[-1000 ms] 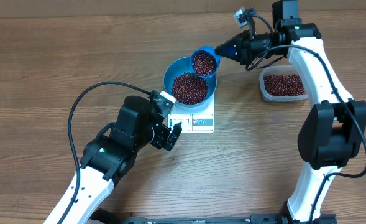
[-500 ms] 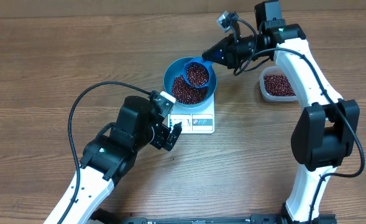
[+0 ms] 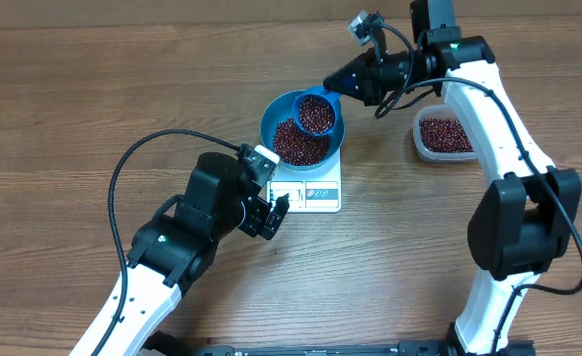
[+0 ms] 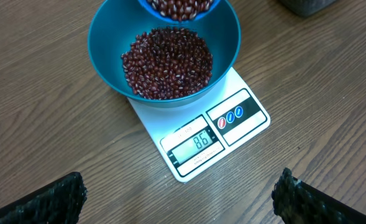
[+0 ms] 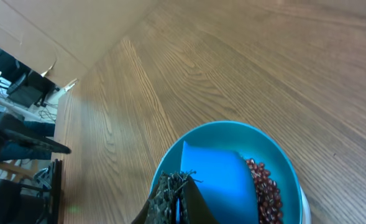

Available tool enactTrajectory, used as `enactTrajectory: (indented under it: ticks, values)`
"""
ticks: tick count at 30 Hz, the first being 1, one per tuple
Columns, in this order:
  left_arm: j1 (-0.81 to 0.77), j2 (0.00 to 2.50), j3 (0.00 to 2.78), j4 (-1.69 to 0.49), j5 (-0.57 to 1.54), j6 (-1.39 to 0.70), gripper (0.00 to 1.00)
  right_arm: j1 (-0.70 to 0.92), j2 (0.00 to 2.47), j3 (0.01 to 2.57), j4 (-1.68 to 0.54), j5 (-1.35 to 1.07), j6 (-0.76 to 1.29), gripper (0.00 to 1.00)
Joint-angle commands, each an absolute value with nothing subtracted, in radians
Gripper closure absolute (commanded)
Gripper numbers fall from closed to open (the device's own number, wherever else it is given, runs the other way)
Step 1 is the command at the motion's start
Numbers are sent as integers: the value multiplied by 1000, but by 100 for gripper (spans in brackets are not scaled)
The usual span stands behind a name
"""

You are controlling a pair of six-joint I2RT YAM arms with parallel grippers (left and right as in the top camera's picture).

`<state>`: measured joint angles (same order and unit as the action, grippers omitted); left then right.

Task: Scoop item into bowl and weigh 150g on scale
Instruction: 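Tilt the scoop with the right gripper, pouring beans into the bowl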

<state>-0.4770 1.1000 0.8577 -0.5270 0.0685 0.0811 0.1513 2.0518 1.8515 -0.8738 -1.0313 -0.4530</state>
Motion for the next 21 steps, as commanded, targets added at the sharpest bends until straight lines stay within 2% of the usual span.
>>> enactTrajectory:
  ticks: [1,8,21]
  values:
    - [-472,1103,855,-524,79,89,1,153,1978,1883,-865,-1047,-463,96]
    - [-471,1103,855,-524,79,89,0,180,1964,1883,-863,-1034,-538,96]
    - [-472,1103,855,-524,79,89,0,245,1964,1883,-835,-850,-642,96]
